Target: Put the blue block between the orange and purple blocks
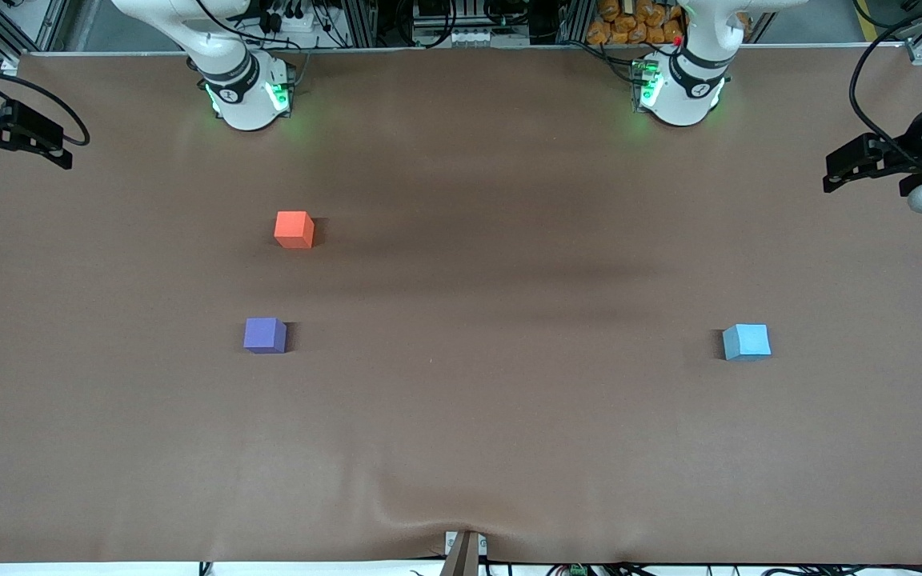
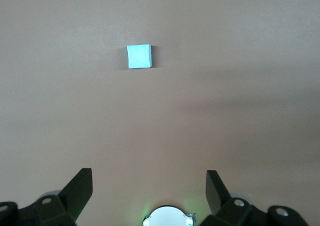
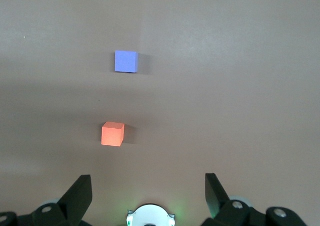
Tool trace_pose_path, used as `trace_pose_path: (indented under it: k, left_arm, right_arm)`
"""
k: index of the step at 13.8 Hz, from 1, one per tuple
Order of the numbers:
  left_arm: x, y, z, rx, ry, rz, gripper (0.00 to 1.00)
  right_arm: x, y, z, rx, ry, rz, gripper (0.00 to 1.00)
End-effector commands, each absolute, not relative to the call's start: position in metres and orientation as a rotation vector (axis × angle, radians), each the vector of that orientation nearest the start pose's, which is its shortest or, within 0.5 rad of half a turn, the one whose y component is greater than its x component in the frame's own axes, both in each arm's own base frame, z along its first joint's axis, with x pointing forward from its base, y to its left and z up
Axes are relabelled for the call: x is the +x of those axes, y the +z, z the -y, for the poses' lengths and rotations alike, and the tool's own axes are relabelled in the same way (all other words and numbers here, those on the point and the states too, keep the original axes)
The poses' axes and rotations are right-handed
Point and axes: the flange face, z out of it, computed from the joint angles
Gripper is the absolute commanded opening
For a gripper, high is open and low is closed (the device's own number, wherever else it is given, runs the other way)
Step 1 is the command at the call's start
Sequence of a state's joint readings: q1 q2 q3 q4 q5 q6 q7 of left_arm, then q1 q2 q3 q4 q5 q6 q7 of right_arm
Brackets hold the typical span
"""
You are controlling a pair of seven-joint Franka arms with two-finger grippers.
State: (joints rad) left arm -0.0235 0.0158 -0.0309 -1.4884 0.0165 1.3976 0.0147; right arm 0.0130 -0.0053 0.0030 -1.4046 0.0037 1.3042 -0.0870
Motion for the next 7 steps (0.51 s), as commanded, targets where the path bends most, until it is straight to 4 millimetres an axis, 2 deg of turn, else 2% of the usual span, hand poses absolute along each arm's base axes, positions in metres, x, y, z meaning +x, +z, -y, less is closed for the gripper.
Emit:
trace_pose_path:
  k: [1,5,7]
  left_arm:
    - [0.5395,0.6425,0.0249,-3.129,0.144,-0.104,1.0]
    - [0.5417,0.6439,0.0259,-3.117,0.138,-0.116,1.0]
    - [0.5488,0.637,0.0303,-3.116,0.153,-0.128,1.0]
  right_arm:
    - [0.5236,0.6845,-0.0058,-3.121,0.158,0.166,1.0]
    - [0.5236,0.6845,-0.0058,-3.121,0.158,0.166,1.0]
    - [0.5236,0.6845,-0.0058,-3.121,0.158,0.166,1.0]
